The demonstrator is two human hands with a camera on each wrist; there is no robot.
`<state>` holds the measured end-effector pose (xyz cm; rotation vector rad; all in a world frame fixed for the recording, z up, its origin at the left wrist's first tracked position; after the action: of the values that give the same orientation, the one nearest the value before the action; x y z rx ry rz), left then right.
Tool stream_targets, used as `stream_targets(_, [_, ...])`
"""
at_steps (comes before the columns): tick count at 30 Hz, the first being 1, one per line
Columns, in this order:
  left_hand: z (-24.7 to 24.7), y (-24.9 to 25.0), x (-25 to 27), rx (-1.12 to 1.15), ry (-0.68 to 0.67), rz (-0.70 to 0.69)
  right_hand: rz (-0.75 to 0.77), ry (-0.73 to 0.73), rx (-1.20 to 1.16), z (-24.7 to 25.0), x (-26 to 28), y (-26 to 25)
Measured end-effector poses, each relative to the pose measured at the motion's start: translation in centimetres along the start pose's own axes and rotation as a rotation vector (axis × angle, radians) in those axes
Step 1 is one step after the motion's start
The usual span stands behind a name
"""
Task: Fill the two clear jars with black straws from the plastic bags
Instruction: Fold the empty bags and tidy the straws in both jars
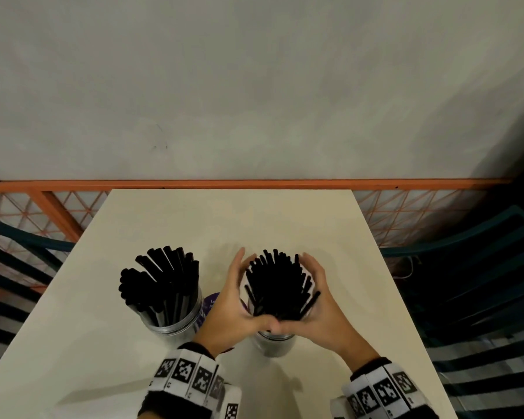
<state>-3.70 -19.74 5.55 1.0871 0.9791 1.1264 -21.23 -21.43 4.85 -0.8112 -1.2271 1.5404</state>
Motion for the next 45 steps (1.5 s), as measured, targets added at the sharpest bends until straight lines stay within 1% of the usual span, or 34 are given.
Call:
stream_targets(2, [0.7, -0.2, 0.5, -0.023, -0.033, 0.006, -0.007, 0.013, 0.003, 0.4, 0.9, 0.5])
stream_targets(4, [0.7, -0.2, 0.7, -0.040, -0.094, 0.015, -0.002, -0.006, 0.008, 0.2, 1.4, 0.7])
stream_targets(6, [0.2, -0.1, 0.4, -0.035, -0.145, -0.014, 0.023, -0.027, 0.018, -0.3, 1.2, 0.7])
stream_targets(8, [-0.5, 0.2, -0.1, -0.022, -0.152, -0.038, 0.071, -0.020, 0.090, -0.9, 0.7, 0.1])
stream_targets(11, [-1.8, 1.0, -0.5, -0.054, -0.078, -0.072, 0.114, 0.026, 0.218, -1.6, -0.2, -1.4])
stream_targets(14, [-2.4, 1.6, -0.4, -0.078, 0.059, -0.114, 0.138, 0.084, 0.236, -2.1, -0.7, -2.7])
stream_targets(16, [-2.3, 1.5, -0.3, -0.071, 0.113, -0.133, 0.164, 0.092, 0.245, -2.3, -0.8, -2.8])
stream_targets(20, [-2.3, 1.0, 0.0, -0.073, 0.096, -0.109, 0.134, 0.032, 0.247, -2.2, -0.7, -2.2])
stream_targets(24, [-2.3, 1.0, -0.2, -0.093, 0.118, -0.101, 0.148, 0.048, 0.204, -1.9, -0.6, -2.4])
stream_targets(27, [-2.5, 0.7, -0.2, -0.112, 0.095, -0.059, 0.111, 0.002, 0.252, -2.2, -1.0, -1.7])
stream_targets(29, [-2.4, 0.8, -0.3, -0.148, 0.069, -0.041, 0.102, 0.006, 0.259, -2.0, -1.3, -1.4])
stream_targets(32, [-1.9, 1.0, 0.1, -0.175, 0.007, -0.018, 0.004, -0.006, 0.231, -1.1, -0.6, -0.6])
stream_targets(34, [-1.1, 1.3, 1.3, -0.197, -0.009, 0.001, -0.087, 0.023, 0.265, -0.2, 0.6, 0.8])
stream_targets(36, [0.0, 1.9, 3.2, -0.230, 0.028, 0.009, -0.243, 0.029, 0.319, 0.7, 2.3, 1.9])
stream_targets(38, [1.3, 2.9, 5.2, -0.192, 0.080, -0.025, -0.418, -0.032, 0.377, 1.5, 4.2, 2.5])
stream_targets(40, [2.6, 3.8, 6.9, -0.231, 0.171, -0.152, -0.524, -0.106, 0.414, 1.6, 5.6, 2.7])
stream_targets(42, [4.2, 4.7, 8.1, -0.340, 0.332, -0.317, -0.514, -0.187, 0.456, 0.5, 6.4, 1.7])
stream_targets(43, [5.1, 4.9, 8.6, -0.389, 0.418, -0.377, -0.495, -0.234, 0.469, -0.6, 6.6, 1.0])
stream_targets(44, [6.0, 4.9, 8.9, -0.414, 0.505, -0.401, -0.461, -0.280, 0.464, -1.9, 6.7, 0.0])
stream_targets(45, [7.0, 4.6, 9.2, -0.409, 0.581, -0.385, -0.408, -0.322, 0.442, -3.4, 6.8, -1.2])
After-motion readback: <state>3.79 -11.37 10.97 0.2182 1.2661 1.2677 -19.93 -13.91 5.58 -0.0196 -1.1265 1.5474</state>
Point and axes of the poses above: each hand's wrist, its own x-axis away from the middle knuckle, its own z-axis out of the back of the hand, y = z × x, the point moved 1 cm from there along -x, towards the middle knuckle, and after that the axes turned 5 degrees about -z, right-handed, at the moved point
